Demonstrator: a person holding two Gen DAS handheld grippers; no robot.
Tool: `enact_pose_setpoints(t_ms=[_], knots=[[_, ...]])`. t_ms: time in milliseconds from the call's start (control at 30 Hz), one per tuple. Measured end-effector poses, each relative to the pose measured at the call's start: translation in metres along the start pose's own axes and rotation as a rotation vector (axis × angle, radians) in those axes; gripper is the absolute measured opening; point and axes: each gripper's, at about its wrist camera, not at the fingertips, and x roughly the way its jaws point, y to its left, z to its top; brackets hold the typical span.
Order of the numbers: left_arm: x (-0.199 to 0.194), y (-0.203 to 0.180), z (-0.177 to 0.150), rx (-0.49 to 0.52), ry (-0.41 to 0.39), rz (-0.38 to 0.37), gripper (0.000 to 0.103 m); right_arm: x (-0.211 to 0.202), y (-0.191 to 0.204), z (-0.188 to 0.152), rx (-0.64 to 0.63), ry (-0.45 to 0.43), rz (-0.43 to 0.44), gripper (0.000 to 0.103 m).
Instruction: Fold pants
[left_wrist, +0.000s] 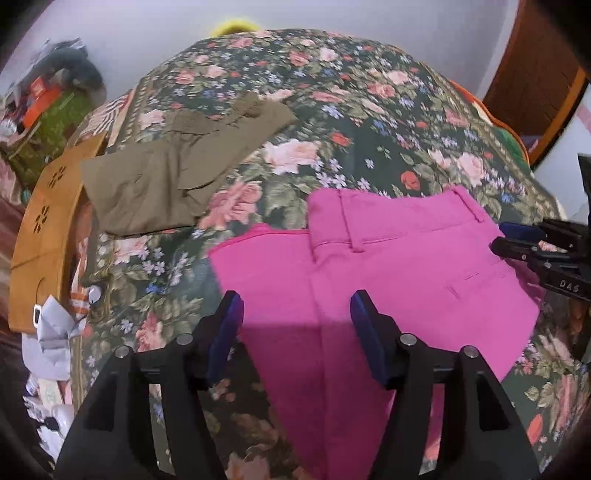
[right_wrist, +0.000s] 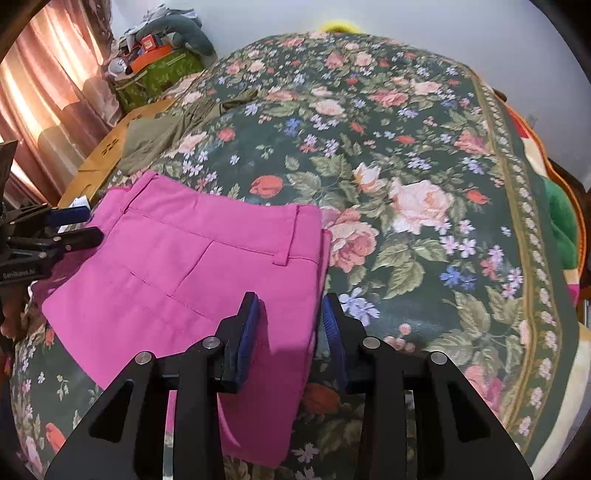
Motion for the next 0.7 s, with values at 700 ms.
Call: enact_pose_setpoints(t_ms=[700], knots=[[0.02, 0.007, -0.004, -0.111, 0.072, -0.193, 0.065, 0.033, -0.017, 0.006, 0.12, 0.083, 0.175, 0.041]])
